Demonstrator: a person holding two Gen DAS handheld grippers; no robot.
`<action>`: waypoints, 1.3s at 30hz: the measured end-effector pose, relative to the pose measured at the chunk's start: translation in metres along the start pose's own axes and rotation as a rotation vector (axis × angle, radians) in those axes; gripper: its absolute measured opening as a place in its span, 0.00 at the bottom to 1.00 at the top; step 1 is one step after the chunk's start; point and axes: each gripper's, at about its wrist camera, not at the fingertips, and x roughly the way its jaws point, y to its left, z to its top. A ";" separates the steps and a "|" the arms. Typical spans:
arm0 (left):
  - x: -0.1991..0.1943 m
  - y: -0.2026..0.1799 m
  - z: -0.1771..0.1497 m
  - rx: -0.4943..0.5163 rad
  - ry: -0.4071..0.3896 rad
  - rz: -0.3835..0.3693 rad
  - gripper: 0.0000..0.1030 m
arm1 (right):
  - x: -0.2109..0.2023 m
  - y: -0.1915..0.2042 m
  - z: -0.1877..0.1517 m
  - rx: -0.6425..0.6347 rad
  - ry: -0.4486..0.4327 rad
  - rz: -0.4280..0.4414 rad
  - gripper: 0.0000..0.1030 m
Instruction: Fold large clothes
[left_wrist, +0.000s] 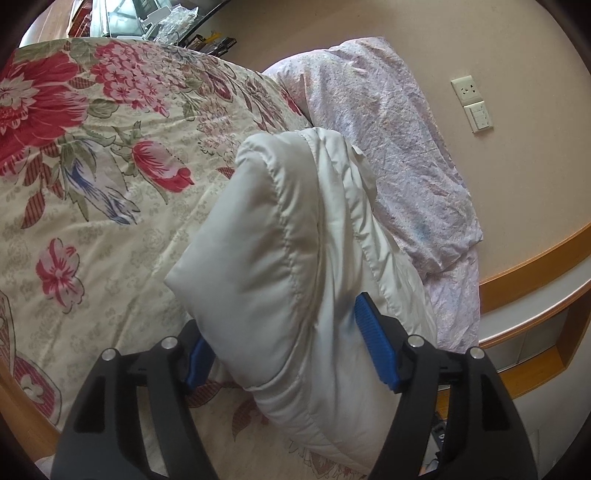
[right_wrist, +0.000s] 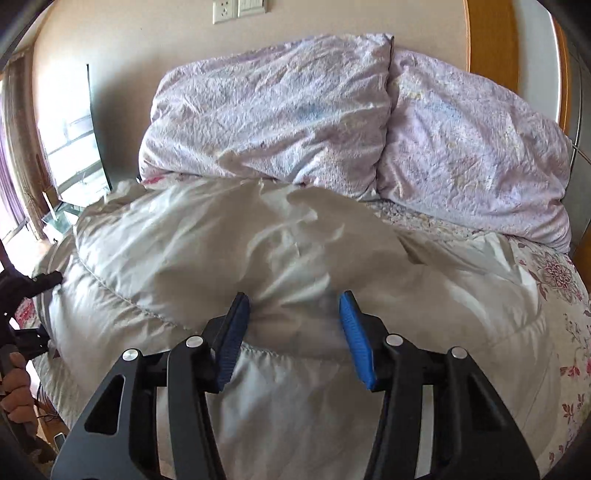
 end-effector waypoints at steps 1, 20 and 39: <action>0.000 0.000 0.000 -0.001 -0.001 -0.004 0.67 | 0.009 0.002 -0.004 -0.013 0.020 -0.008 0.53; 0.017 -0.009 -0.002 -0.018 -0.047 -0.070 0.63 | 0.027 0.013 -0.018 -0.035 0.032 -0.045 0.55; -0.022 -0.136 -0.035 0.573 -0.181 -0.090 0.37 | 0.027 0.019 -0.016 -0.068 0.054 -0.121 0.55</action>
